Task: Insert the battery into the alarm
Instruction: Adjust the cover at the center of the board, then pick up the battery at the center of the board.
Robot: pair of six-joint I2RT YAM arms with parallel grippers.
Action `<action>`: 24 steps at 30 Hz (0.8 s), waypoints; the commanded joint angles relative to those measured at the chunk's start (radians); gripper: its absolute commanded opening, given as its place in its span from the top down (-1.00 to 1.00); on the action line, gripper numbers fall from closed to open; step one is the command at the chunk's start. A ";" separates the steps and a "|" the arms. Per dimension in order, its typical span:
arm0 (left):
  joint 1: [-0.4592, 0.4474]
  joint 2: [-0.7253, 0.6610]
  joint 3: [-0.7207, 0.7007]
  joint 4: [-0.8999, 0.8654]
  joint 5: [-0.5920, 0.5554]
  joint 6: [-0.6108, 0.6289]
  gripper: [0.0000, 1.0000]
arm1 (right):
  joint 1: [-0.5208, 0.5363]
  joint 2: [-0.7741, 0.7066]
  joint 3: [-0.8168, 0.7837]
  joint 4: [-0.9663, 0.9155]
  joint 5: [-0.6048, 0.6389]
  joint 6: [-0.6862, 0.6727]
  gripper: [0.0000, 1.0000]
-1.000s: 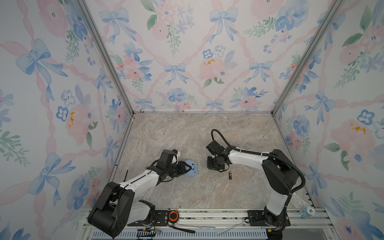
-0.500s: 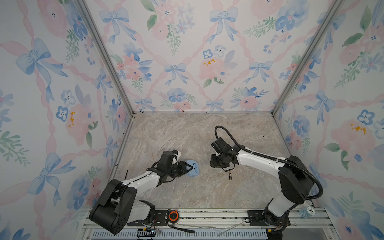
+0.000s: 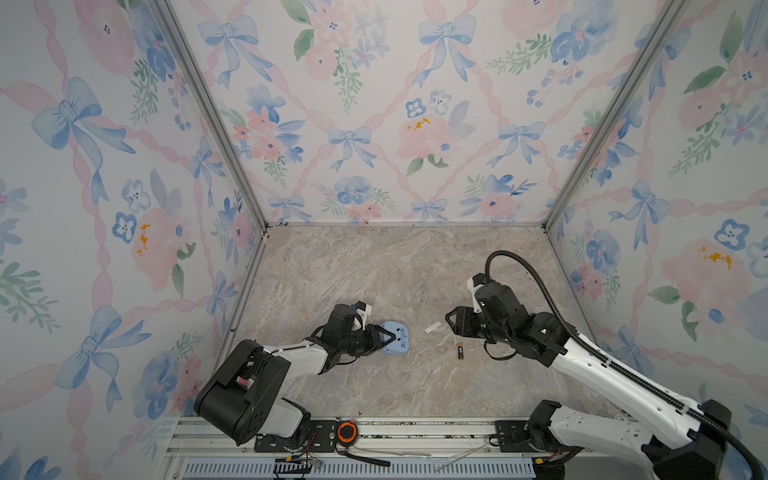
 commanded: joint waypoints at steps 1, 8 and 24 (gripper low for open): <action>-0.004 -0.011 -0.045 -0.052 0.001 0.047 1.00 | -0.161 -0.067 -0.166 0.266 -0.405 0.110 -0.16; -0.004 0.018 -0.053 -0.059 0.017 0.060 1.00 | -0.288 0.093 -0.117 0.035 -0.374 -0.015 0.06; -0.006 0.067 -0.053 -0.044 0.034 0.073 1.00 | -0.048 0.465 0.093 -0.252 0.060 -0.120 0.22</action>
